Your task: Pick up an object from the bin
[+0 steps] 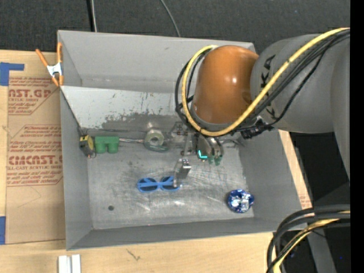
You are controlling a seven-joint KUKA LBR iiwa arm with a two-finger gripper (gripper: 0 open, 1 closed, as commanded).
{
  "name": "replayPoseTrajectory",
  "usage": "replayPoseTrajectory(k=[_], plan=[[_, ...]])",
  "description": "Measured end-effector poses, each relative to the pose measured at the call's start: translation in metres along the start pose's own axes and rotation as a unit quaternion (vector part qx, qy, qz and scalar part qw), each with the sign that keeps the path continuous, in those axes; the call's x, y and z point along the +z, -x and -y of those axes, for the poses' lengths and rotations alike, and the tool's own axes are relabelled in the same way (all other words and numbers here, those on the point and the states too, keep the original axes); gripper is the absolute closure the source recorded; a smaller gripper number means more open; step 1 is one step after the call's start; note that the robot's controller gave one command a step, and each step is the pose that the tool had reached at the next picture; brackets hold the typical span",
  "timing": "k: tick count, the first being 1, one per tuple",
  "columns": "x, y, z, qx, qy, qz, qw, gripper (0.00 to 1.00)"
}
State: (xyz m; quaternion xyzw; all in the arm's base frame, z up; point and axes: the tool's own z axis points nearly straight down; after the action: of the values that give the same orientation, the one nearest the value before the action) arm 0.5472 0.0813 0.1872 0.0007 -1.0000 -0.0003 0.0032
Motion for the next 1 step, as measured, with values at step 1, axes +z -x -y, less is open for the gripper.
replayPoseTrajectory(k=[1], plan=[[-0.004,0.0018,0.0007,0.001,0.0,0.0038,1.0,1.0]])
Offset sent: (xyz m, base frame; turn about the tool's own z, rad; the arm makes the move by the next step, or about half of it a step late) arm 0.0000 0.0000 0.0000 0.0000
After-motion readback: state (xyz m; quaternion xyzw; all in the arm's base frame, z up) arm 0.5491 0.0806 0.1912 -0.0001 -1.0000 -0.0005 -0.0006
